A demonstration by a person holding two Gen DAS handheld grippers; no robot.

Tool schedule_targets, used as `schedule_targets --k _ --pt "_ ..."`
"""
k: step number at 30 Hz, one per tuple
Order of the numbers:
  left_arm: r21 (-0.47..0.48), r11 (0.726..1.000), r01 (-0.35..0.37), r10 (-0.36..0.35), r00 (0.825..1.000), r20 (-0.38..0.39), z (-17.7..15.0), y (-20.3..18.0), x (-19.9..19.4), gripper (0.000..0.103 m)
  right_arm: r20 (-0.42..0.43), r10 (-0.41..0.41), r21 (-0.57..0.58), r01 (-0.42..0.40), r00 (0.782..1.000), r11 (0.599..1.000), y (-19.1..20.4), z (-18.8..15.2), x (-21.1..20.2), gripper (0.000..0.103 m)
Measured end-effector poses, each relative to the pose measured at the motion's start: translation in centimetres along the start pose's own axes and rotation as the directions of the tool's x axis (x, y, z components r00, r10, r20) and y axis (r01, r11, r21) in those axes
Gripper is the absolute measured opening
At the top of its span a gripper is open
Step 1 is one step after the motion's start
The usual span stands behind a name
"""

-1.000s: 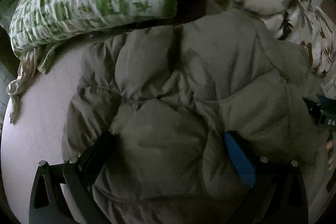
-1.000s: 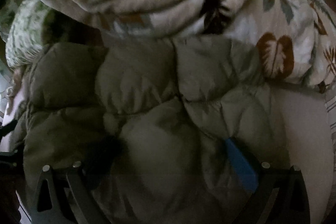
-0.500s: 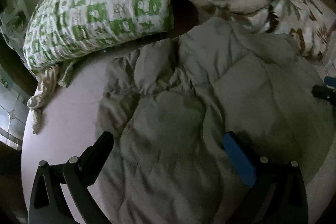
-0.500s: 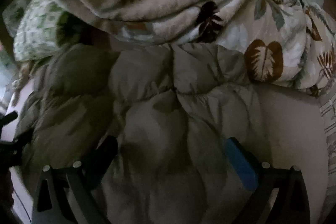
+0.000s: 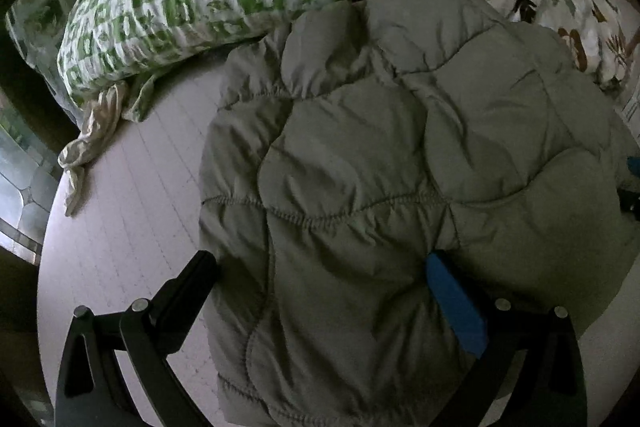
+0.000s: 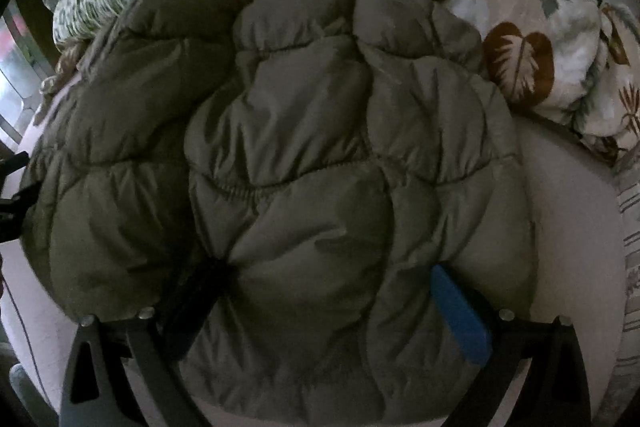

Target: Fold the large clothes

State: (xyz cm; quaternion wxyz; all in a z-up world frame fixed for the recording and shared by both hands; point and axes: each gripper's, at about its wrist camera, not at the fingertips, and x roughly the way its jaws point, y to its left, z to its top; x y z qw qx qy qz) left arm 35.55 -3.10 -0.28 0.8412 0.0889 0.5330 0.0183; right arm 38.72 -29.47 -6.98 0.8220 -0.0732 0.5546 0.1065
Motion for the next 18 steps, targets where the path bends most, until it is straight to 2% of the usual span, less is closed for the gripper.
schedule_targets --k 4,12,15,18 --pt "-0.004 1.0 -0.013 0.013 1.0 -0.004 -0.2 -0.2 -0.9 0.103 0.009 -0.027 -0.012 0.027 1.0 1.0 0.6 0.1 -1.3 0.103" --pt "0.027 0.999 -0.029 0.029 0.999 0.02 -1.6 -0.5 -3.4 0.103 0.041 0.038 -0.036 -0.037 0.998 0.999 2.0 -2.1 -5.8 0.103" --pt "0.035 0.999 -0.039 0.038 0.999 0.019 -2.2 -0.7 -3.5 0.103 0.019 0.051 -0.044 -0.05 0.999 0.998 3.0 -3.4 -5.3 0.103" --pt "0.022 0.999 -0.032 0.032 0.999 0.006 -2.6 -0.6 -3.0 0.103 -0.023 0.027 -0.062 -0.029 0.999 0.998 4.1 -4.2 -3.6 0.103"
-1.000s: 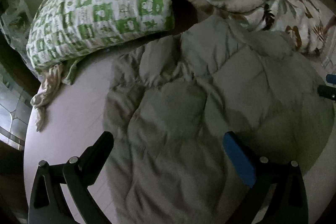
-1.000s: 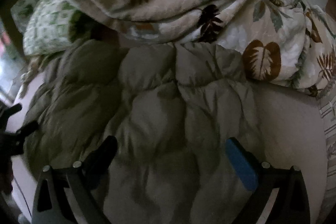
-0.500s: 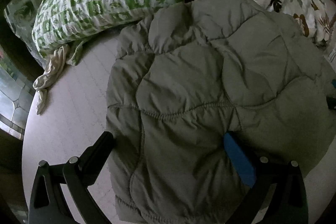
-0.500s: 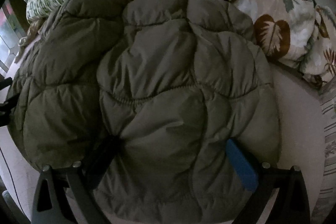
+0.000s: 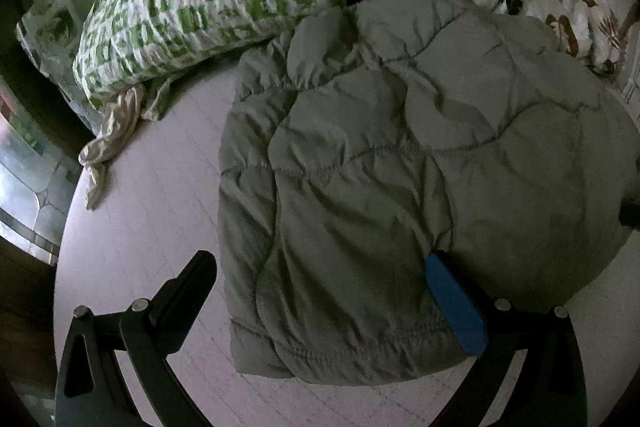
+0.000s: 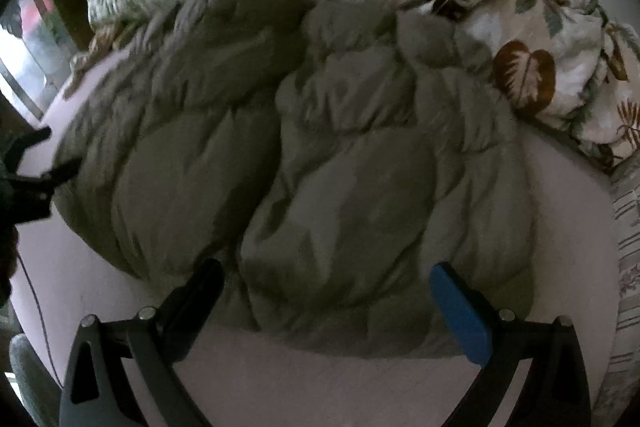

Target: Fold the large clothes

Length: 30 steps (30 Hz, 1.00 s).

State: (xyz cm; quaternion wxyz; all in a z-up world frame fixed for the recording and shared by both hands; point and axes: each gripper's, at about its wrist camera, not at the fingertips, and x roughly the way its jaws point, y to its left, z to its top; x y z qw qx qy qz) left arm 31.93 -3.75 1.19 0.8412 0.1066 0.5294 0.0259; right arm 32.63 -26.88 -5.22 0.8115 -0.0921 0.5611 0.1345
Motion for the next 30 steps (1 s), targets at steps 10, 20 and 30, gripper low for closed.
schedule_targets --k 10,20,30 --pt "-0.035 0.999 -0.002 0.001 1.0 -0.022 -0.1 -0.1 0.8 0.103 -0.017 -0.063 -0.011 0.062 0.998 0.998 1.6 -0.2 1.0 0.103" --pt "-0.047 0.999 0.015 -0.017 0.999 -0.044 -0.4 2.6 -0.1 0.103 0.061 -0.125 0.026 0.123 0.99 0.992 0.1 -1.3 -3.3 0.103" --pt "-0.13 0.991 -0.024 0.012 0.995 -0.096 0.2 7.4 0.7 0.103 0.102 -0.074 0.175 0.056 0.992 0.983 -8.1 -1.9 -5.4 0.103"
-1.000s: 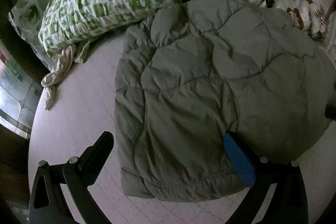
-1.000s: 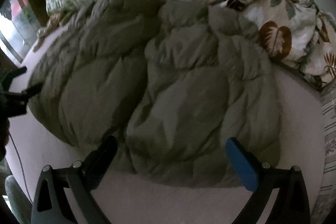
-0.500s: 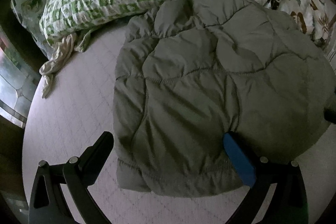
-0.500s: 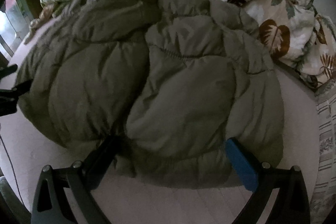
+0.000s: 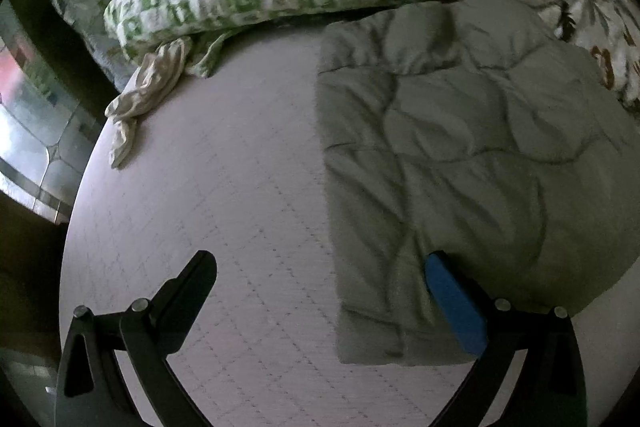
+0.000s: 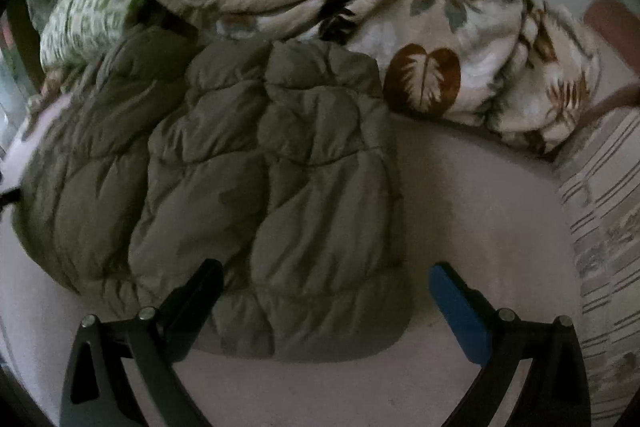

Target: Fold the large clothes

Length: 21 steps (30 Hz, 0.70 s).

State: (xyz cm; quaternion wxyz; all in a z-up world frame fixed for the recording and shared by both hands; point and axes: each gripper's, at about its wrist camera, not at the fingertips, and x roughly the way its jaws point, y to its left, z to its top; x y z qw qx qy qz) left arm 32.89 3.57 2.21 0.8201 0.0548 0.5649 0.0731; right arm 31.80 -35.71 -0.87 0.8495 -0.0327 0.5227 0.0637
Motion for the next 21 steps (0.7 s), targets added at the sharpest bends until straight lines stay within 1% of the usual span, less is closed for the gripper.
schedule_targets --k 2,3,5,8,10,12,15,19,21 --pt "-0.014 1.0 0.014 -0.014 1.0 -0.01 0.1 0.5 0.2 0.103 -0.014 0.037 0.061 -0.036 0.999 0.997 -1.5 -0.1 0.0 0.103" --pt "-0.018 1.0 0.015 -0.015 1.0 -0.015 0.3 0.7 0.4 0.103 -0.027 0.068 0.094 -0.065 0.997 0.993 -2.5 0.0 0.3 0.103" --pt "-0.016 1.0 0.01 -0.01 1.0 -0.019 0.7 0.9 0.7 0.103 -0.042 0.09 0.12 -0.085 0.995 0.989 -3.7 0.3 1.0 0.103" --pt "-0.023 1.0 0.012 -0.012 1.0 -0.02 1.4 1.1 1.2 0.103 -0.077 0.099 0.135 -0.088 0.992 0.987 -5.5 0.8 2.7 0.103" --pt "-0.034 0.999 0.017 -0.017 1.0 -0.022 1.9 1.1 1.6 0.103 -0.101 0.126 0.149 -0.11 0.987 0.983 -6.3 1.0 4.0 0.103" --pt "-0.043 0.999 0.021 -0.022 0.999 -0.025 2.5 1.1 2.3 0.103 -0.124 0.168 0.171 -0.146 0.978 0.974 -6.7 1.2 5.4 0.103" --pt "-0.051 0.998 0.025 -0.026 0.999 -0.03 3.1 0.9 3.2 0.103 -0.14 0.206 0.203 -0.176 0.968 0.963 -7.0 1.7 7.5 0.103" --pt "-0.032 0.999 0.026 -0.027 0.999 -0.042 3.6 0.4 4.6 0.103 -0.142 0.29 0.259 -0.247 0.947 0.934 -7.5 2.5 10.1 0.103" --pt "-0.013 1.0 0.025 -0.026 0.999 -0.044 3.8 0.0 5.3 0.103 -0.144 0.334 0.287 -0.284 0.931 0.915 -7.7 2.9 11.5 0.103"
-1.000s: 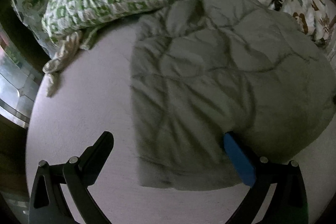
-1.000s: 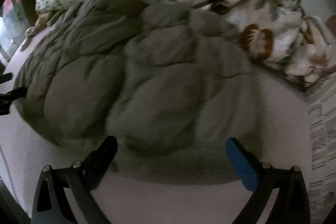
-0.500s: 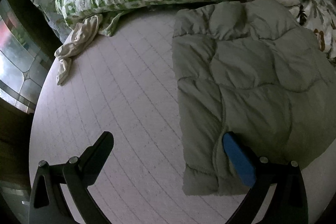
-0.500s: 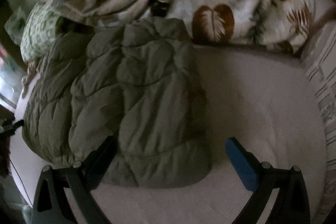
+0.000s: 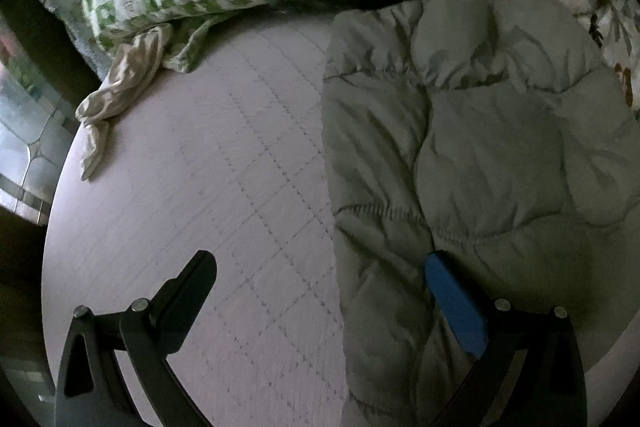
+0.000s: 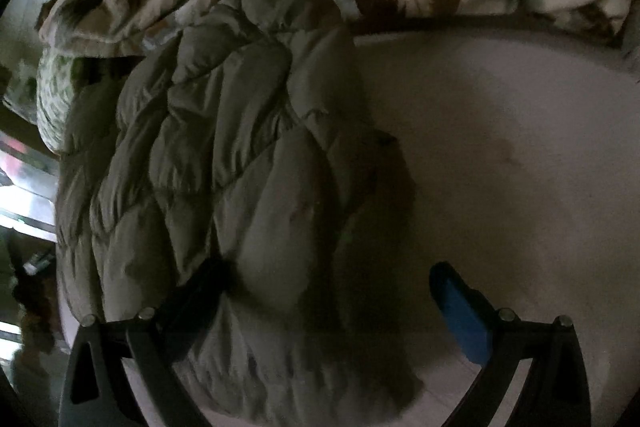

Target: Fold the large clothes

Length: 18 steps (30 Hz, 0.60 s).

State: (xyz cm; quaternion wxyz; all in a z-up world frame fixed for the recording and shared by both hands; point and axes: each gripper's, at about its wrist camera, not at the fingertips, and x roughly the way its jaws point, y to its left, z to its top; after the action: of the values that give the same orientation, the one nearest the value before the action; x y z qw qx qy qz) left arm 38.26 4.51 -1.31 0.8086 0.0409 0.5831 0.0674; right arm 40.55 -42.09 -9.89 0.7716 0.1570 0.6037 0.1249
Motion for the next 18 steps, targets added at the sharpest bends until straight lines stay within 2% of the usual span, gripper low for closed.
schedule_targets --k 7,18 --pt "0.038 0.999 0.018 -0.017 1.0 -0.002 0.0 -0.7 1.4 0.103 -0.062 0.078 0.013 -0.077 0.995 0.997 0.0 1.6 2.8 0.103" --pt "0.054 0.994 0.097 -0.096 0.995 -0.013 0.9 -0.7 4.1 0.103 -0.189 0.136 0.033 -0.132 0.973 0.991 -1.2 4.7 6.1 0.103"
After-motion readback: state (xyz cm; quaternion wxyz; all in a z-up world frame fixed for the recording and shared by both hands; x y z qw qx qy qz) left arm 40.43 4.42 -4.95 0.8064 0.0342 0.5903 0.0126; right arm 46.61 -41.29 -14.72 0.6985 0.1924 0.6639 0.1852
